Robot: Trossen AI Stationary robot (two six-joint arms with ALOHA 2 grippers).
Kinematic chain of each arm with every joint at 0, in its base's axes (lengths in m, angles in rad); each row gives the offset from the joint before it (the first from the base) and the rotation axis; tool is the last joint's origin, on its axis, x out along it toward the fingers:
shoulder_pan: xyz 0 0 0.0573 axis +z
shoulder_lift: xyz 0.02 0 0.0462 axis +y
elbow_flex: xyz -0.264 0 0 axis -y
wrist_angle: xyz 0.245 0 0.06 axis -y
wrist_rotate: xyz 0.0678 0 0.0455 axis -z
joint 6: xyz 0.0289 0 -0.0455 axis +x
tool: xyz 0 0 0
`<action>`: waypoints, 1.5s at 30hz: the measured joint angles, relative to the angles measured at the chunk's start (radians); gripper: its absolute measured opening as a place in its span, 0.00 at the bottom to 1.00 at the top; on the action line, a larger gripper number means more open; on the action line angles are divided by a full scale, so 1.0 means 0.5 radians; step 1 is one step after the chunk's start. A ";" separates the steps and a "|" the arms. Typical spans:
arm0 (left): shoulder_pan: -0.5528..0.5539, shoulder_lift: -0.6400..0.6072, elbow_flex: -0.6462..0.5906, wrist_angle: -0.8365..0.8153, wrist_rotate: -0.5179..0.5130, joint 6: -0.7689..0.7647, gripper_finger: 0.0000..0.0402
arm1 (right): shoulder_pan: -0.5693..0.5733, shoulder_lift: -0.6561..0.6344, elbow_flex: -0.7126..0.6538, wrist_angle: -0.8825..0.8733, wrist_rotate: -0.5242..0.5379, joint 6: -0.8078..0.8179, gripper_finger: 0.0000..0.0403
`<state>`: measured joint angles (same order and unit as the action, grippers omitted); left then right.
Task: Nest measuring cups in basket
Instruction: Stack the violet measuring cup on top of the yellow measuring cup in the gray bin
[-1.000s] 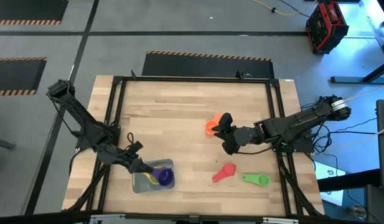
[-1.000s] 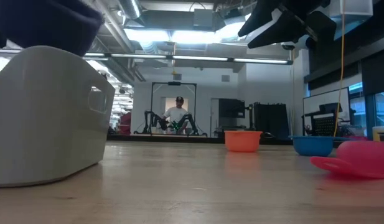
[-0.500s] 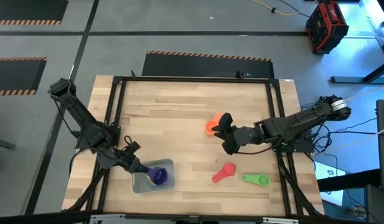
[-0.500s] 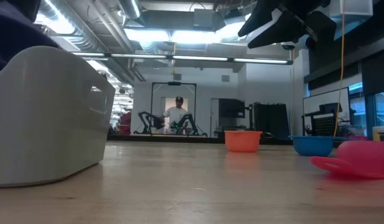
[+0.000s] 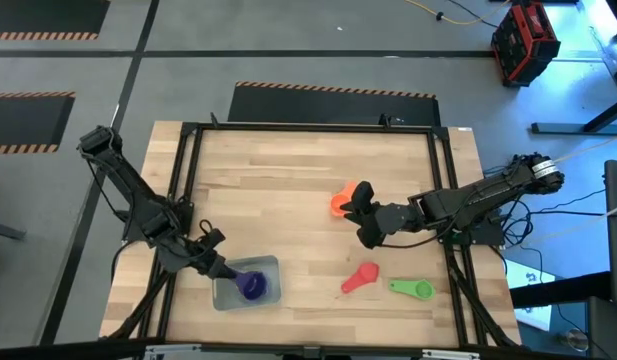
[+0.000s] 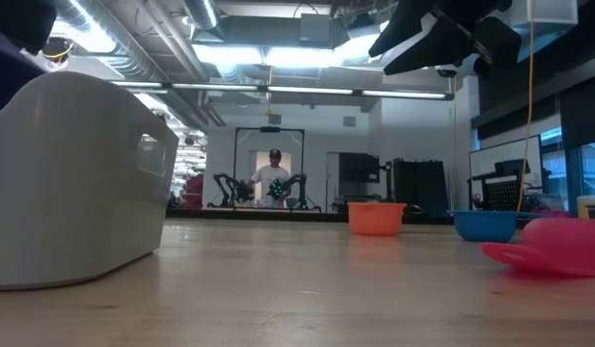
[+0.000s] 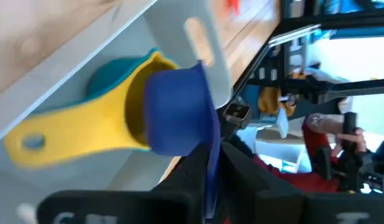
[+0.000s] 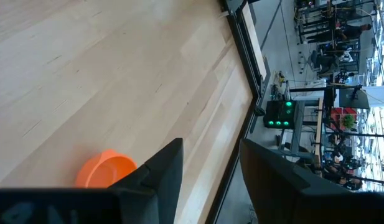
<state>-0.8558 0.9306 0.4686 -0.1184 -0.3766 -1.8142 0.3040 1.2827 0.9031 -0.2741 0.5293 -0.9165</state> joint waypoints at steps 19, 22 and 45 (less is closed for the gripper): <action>0.000 0.001 0.000 -0.193 0.243 -0.169 0.42 | 0.000 0.000 0.000 0.000 0.000 0.000 0.40; -0.006 -0.012 0.000 -0.197 0.310 -0.229 0.41 | 0.000 0.000 0.000 0.000 0.000 -0.003 0.40; 0.002 -0.756 0.002 -0.255 0.202 -0.171 0.41 | 0.000 0.000 0.000 -0.001 0.002 -0.003 0.40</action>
<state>-0.8548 0.5526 0.4694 -0.2458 -0.2755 -1.8997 0.3040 1.2827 0.9031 -0.2745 0.5301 -0.9180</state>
